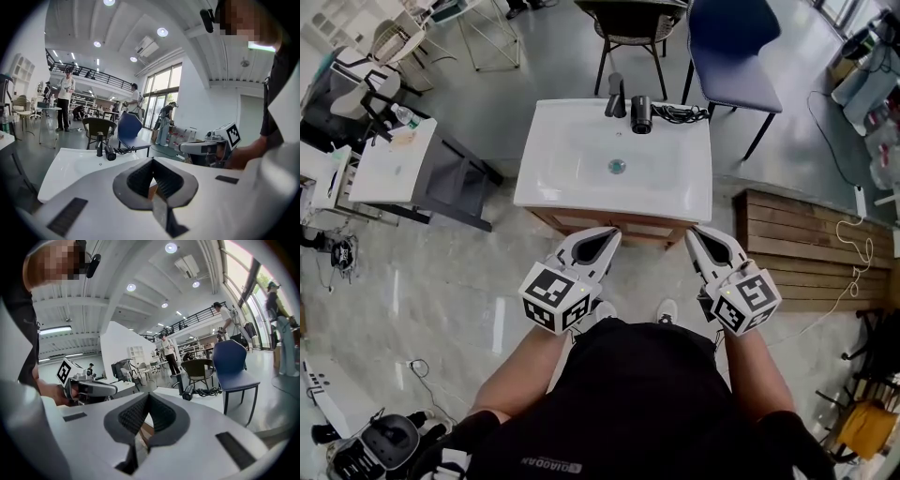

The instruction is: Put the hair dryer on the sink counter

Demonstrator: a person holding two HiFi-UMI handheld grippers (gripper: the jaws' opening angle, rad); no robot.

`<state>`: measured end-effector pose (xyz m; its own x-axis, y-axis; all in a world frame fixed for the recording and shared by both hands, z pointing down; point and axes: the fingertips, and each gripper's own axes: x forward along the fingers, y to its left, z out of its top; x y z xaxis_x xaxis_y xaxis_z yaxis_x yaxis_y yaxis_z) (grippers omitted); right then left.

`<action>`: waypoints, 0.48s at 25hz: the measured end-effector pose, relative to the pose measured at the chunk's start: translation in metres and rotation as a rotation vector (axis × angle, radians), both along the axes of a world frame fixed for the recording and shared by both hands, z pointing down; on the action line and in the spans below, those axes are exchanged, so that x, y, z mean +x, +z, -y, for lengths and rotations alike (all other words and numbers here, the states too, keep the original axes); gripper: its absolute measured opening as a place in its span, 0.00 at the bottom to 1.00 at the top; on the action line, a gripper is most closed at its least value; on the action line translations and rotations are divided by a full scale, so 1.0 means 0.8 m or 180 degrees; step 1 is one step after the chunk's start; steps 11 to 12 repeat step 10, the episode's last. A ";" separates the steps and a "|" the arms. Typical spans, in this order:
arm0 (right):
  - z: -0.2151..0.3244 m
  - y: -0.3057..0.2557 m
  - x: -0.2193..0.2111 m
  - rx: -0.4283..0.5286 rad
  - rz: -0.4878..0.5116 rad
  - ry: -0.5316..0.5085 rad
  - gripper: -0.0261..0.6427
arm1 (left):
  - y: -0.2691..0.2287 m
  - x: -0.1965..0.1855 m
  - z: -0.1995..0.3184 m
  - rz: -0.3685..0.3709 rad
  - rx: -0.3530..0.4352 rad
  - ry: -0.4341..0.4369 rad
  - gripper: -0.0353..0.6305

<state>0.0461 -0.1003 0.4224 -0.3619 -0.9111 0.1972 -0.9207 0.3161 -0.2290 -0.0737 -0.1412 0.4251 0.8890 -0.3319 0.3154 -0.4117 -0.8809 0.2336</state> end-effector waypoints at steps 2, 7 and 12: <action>0.001 0.001 0.000 -0.0005 -0.0017 -0.0009 0.05 | 0.000 0.000 0.000 0.0001 -0.0004 0.0002 0.05; 0.005 -0.002 -0.003 0.0003 -0.0027 -0.0010 0.05 | -0.002 -0.002 0.005 -0.0016 0.0007 -0.0013 0.05; 0.008 -0.002 -0.004 0.0005 -0.0043 -0.0031 0.05 | -0.002 -0.002 0.007 -0.0015 0.0008 -0.0023 0.05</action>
